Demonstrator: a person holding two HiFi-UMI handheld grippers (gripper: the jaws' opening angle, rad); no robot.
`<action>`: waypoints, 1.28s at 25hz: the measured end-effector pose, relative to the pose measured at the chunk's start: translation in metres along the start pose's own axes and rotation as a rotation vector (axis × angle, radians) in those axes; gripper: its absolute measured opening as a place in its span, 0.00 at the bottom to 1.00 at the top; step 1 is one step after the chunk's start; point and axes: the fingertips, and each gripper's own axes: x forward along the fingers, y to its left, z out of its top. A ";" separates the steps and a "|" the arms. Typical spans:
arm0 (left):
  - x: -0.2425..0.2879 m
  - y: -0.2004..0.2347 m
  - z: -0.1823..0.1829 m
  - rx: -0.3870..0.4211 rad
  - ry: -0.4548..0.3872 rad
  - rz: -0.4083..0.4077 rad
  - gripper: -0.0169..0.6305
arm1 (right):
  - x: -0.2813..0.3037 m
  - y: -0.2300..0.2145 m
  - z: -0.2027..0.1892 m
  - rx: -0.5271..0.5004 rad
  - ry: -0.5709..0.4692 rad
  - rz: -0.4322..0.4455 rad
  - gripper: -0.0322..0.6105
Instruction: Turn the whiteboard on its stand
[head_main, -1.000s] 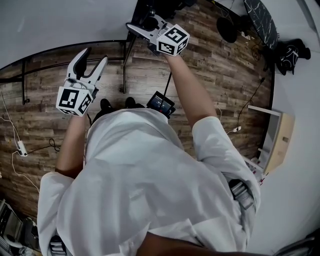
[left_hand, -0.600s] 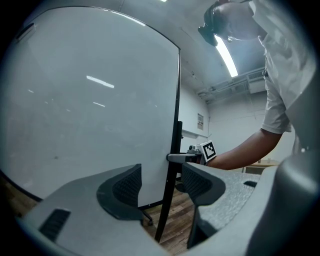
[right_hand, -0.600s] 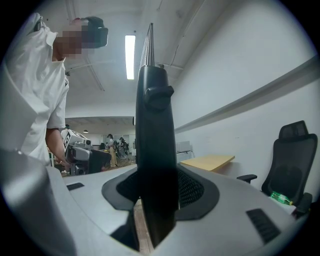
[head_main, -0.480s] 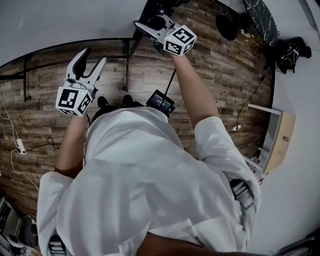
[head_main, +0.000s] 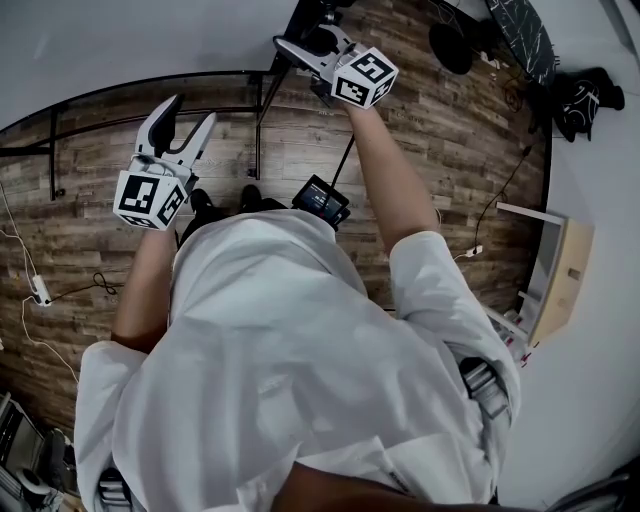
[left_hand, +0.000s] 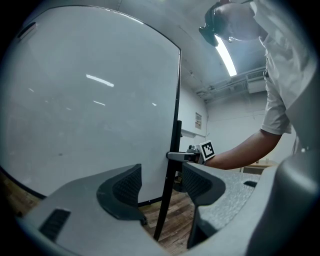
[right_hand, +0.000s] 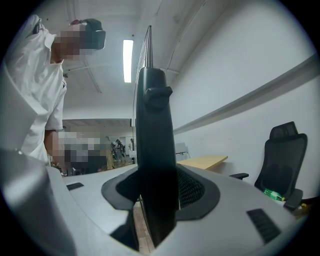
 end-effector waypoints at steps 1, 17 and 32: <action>0.000 -0.002 0.000 0.001 -0.002 0.001 0.43 | -0.003 -0.001 0.000 0.001 -0.002 -0.003 0.33; -0.014 -0.019 0.001 0.019 0.002 0.017 0.43 | -0.039 -0.007 -0.001 0.018 0.004 -0.113 0.38; -0.090 0.086 0.025 0.021 -0.029 -0.086 0.43 | -0.054 0.052 0.026 -0.048 -0.010 -0.663 0.44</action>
